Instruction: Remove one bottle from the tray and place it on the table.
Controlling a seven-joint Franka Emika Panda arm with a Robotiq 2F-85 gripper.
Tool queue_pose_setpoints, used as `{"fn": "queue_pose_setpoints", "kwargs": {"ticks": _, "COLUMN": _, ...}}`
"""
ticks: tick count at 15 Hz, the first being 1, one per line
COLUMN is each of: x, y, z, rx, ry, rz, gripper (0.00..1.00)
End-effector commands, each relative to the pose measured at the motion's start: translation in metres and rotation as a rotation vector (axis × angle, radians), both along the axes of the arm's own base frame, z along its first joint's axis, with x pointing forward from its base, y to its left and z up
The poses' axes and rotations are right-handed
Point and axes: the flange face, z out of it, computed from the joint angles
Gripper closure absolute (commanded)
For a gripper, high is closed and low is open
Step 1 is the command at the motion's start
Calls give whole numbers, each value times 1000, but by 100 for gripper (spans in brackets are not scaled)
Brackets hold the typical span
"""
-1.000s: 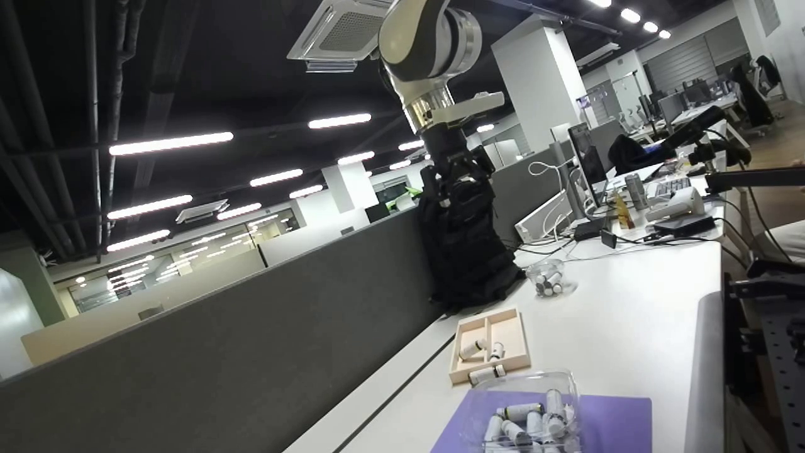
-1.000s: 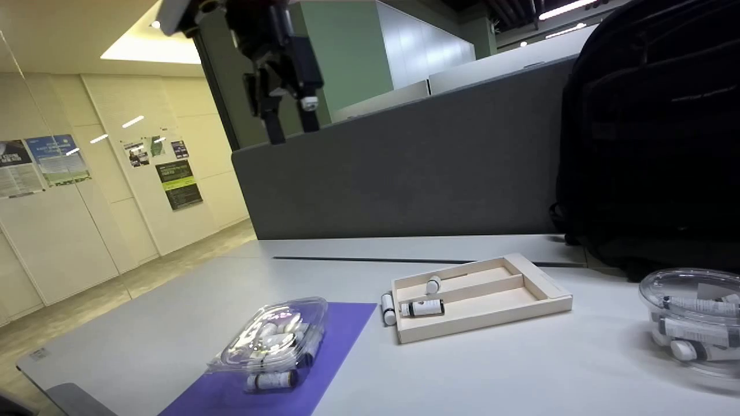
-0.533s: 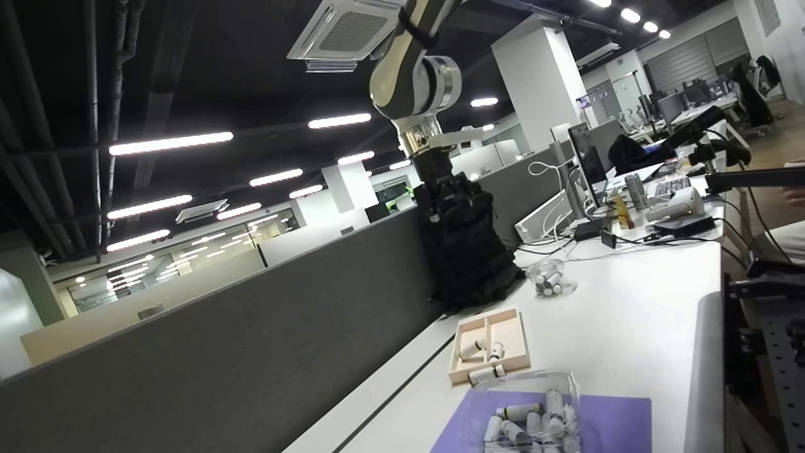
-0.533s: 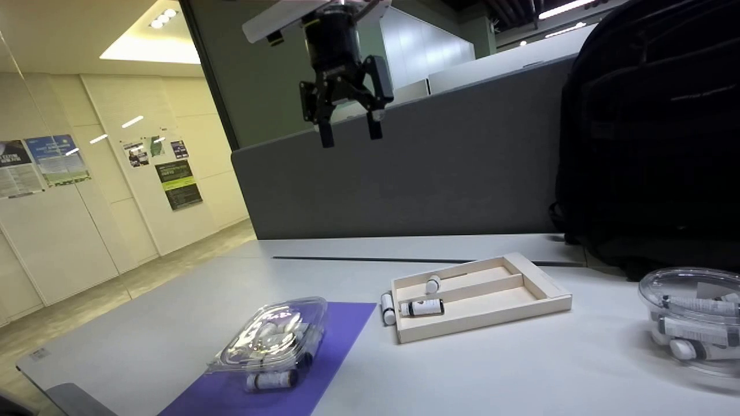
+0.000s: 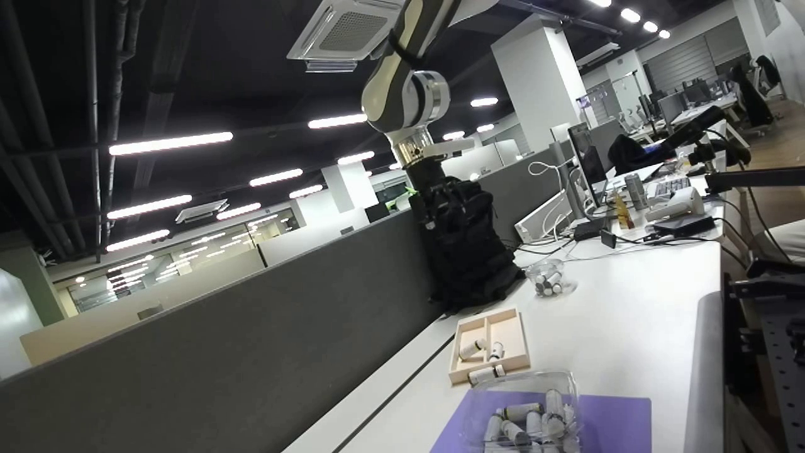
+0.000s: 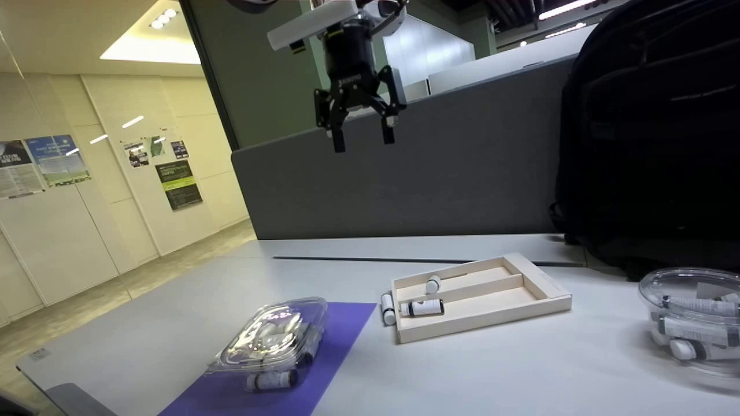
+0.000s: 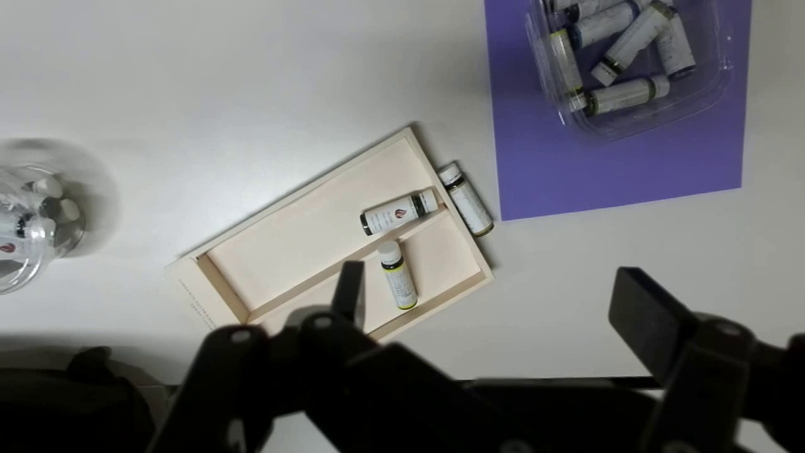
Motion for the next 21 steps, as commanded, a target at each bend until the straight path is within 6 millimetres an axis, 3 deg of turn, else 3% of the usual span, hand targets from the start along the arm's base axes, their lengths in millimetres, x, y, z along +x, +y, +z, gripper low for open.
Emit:
{"fn": "queue_pose_setpoints", "kwargs": {"ticks": 1, "x": 15, "y": -1, "z": -11, "rx": -109, "ry": -22, "rz": 74, "gripper": 0}}
{"fn": "queue_pose_setpoints", "kwargs": {"ticks": 6, "x": 52, "y": -24, "z": -56, "rx": -201, "ry": -133, "rz": 160, "gripper": 0}}
{"fn": "queue_pose_setpoints", "kwargs": {"ticks": 11, "x": 81, "y": -41, "z": -111, "rx": -66, "ry": -207, "rz": 204, "gripper": 0}}
{"fn": "queue_pose_setpoints", "kwargs": {"ticks": 15, "x": 92, "y": -50, "z": -151, "rx": 68, "ry": -161, "rz": 257, "gripper": 0}}
{"fn": "queue_pose_setpoints", "kwargs": {"ticks": 21, "x": 99, "y": -58, "z": -200, "rx": 119, "ry": -20, "rz": 275, "gripper": 0}}
